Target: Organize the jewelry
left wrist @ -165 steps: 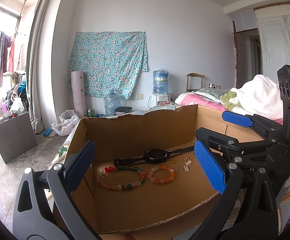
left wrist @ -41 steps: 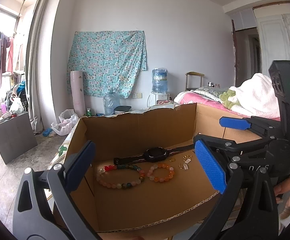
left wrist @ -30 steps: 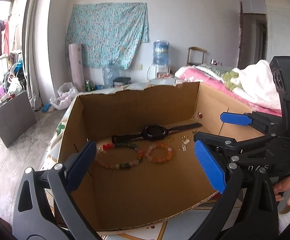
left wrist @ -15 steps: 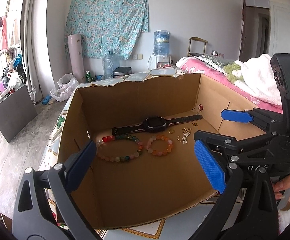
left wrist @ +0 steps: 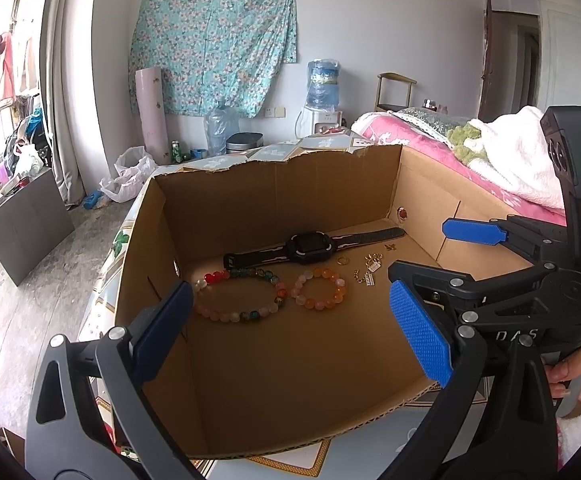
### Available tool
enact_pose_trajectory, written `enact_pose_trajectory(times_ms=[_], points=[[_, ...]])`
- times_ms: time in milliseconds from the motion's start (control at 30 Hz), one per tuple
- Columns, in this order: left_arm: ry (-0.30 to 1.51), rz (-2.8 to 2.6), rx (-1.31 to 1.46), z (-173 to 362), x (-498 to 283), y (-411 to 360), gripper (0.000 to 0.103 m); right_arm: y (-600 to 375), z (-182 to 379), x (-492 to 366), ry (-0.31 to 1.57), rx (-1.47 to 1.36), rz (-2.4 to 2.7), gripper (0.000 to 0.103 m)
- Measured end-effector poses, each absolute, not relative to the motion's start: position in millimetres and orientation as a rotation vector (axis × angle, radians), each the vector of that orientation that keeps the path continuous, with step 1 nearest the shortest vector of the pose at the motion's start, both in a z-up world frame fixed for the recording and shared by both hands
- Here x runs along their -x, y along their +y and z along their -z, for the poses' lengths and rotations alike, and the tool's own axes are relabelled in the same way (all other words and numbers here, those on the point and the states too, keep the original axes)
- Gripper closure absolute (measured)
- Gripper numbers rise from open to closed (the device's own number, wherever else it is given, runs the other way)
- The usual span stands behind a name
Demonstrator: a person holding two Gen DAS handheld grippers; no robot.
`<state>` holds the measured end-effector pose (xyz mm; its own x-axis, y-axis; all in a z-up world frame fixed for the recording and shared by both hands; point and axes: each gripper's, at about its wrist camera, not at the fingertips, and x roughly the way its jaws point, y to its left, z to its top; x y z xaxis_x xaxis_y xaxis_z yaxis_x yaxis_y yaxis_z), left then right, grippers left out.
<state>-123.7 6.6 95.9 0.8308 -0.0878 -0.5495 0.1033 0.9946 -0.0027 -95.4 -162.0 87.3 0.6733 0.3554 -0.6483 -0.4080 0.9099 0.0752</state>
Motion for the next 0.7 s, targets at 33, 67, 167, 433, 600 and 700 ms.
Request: enact_pose_trajectory(times_ms=[33, 67, 167, 433, 600, 700], points=[[0.585, 0.101, -0.028, -95.8, 123.8, 6.6, 0.008, -162.1, -87.2, 95.6, 0.713, 0.078, -0.430, 0.017], [0.586, 0.101, -0.028, -96.5, 123.1, 6.5, 0.008, -162.2, -87.3, 95.7, 0.711, 0.078, -0.430, 0.017], [0.586, 0.101, -0.028, -97.3, 123.1, 6.6, 0.008, -162.1, -87.4, 95.6, 0.711, 0.078, -0.430, 0.017], [0.579, 0.100, -0.027, -97.3, 123.8, 6.7, 0.008, -162.3, -88.3, 96.5, 0.700, 0.077, -0.429, 0.017], [0.593, 0.099, -0.027, -97.9, 122.6, 6.3, 0.008, -162.2, -88.7, 96.8, 0.696, 0.077, -0.428, 0.017], [0.592, 0.098, -0.026, -98.6, 122.7, 6.3, 0.008, -162.3, -88.7, 96.8, 0.695, 0.078, -0.429, 0.017]])
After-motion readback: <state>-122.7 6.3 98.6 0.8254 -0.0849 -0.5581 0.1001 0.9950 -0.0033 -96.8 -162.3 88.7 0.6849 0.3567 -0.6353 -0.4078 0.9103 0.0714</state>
